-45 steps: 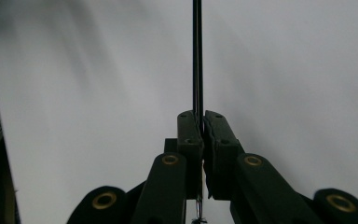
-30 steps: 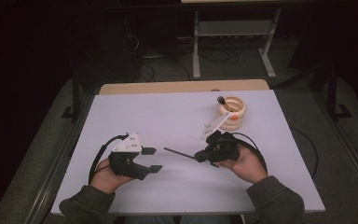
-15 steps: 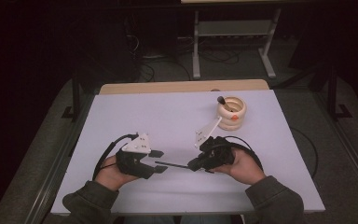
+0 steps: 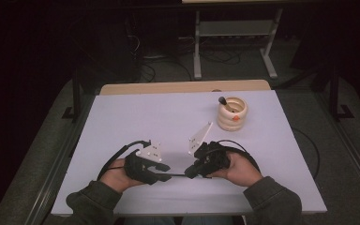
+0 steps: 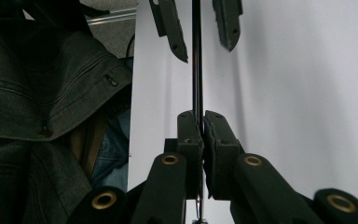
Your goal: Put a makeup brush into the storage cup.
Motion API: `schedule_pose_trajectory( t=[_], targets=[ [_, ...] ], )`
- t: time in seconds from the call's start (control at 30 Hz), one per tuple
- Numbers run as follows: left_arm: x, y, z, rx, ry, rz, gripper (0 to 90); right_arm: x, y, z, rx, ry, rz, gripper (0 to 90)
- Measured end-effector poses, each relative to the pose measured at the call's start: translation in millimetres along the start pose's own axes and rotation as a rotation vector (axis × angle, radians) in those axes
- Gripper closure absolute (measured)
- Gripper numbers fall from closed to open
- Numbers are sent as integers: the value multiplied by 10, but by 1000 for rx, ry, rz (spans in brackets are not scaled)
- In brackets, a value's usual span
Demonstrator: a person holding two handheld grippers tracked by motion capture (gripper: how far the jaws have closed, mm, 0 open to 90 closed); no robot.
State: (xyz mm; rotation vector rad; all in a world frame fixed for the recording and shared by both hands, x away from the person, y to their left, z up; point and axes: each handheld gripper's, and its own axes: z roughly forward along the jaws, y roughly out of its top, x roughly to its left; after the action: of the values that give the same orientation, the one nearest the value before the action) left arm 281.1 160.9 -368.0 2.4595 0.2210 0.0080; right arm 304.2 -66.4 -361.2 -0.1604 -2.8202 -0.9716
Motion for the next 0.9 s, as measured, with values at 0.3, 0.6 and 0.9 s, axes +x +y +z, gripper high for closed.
schedule_pose_trajectory(
  t=[0.3, 0.6, 0.9],
  targets=[
    [-68, 3, 15, 19, -47, 41, 841, 13, 25, 23, -5, 15, -32, 847],
    [-101, -53, -14, -17, -39, 35, 856, -48, -79, 5, -49, 36, 19, 711],
    [-77, -82, -47, -52, -28, 27, 845, -116, -166, -64, -111, 127, 50, 841]
  ],
)
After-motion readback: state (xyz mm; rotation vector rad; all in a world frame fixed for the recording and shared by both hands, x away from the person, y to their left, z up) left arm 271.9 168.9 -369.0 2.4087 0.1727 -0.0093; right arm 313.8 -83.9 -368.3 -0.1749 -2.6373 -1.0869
